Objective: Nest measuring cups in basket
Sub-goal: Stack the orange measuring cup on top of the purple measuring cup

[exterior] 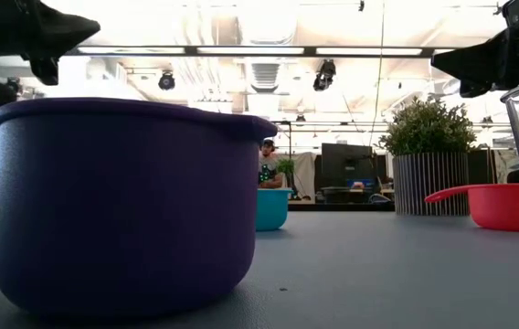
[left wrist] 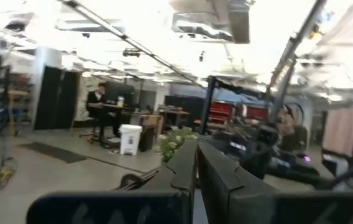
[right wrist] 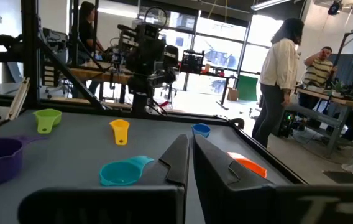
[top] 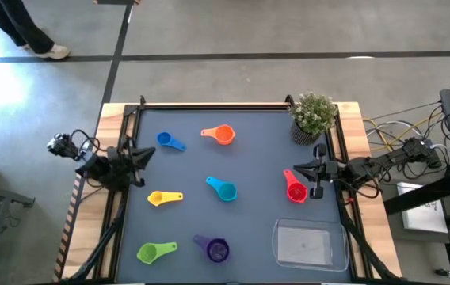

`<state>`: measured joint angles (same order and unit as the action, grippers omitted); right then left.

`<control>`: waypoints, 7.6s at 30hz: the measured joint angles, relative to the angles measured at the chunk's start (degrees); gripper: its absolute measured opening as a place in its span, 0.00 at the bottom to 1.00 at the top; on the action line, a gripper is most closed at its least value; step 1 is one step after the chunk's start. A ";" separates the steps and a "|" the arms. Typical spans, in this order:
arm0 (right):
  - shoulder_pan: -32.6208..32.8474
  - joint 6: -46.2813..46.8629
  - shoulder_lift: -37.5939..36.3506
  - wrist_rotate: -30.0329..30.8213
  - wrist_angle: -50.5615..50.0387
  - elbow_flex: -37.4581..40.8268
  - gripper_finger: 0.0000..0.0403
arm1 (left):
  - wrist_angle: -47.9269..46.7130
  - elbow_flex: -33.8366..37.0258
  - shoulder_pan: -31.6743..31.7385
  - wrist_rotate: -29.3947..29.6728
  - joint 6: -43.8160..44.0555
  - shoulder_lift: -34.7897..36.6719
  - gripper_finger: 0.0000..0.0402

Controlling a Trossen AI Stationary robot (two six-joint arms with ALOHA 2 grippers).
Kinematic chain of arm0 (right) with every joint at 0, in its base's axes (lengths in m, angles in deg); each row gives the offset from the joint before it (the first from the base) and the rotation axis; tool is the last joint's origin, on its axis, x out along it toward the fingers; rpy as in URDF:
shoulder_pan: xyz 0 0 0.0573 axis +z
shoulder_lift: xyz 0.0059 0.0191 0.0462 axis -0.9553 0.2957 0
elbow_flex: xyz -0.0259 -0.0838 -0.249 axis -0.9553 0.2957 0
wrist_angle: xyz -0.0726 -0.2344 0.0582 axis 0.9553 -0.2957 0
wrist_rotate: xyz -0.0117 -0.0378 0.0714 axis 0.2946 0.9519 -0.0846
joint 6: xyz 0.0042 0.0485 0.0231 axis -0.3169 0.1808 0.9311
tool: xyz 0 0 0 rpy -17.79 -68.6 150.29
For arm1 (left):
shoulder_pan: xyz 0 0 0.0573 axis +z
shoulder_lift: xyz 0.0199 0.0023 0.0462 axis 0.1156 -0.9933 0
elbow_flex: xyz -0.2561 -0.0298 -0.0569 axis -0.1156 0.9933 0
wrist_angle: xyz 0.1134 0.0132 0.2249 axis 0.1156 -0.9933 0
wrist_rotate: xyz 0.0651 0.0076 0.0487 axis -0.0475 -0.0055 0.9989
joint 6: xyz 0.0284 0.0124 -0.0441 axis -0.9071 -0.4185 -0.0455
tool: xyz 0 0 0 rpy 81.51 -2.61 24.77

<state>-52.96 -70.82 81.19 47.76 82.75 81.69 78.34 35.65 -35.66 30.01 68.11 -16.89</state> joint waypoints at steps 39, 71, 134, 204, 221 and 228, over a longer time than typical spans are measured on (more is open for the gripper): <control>-0.01 0.00 0.00 0.00 0.00 0.00 0.03 | -50.12 -58.09 43.03 -34.19 6.72 -78.30 0.38; 0.00 0.00 0.00 0.02 -0.15 0.02 0.03 | -47.58 -60.15 60.77 -47.82 -6.50 -99.02 0.75; 0.00 0.00 0.00 0.02 -0.17 0.02 0.03 | -53.96 -46.68 -5.75 -1.75 20.87 -76.49 0.00; -0.01 0.00 0.04 0.02 -0.17 0.02 0.03 | -72.59 -76.74 -16.96 -11.37 35.18 -102.30 0.50; 0.01 0.00 0.04 0.02 -0.17 0.00 0.03 | -33.14 -57.84 -16.52 -11.69 28.11 -92.73 0.34; 0.01 0.00 0.07 0.02 -0.17 0.01 0.03 | -14.14 -45.49 -16.22 -11.87 28.38 -89.98 0.29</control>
<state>-52.95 -70.82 81.25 47.78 82.57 81.70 64.19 -9.84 -51.88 18.14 96.48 -106.86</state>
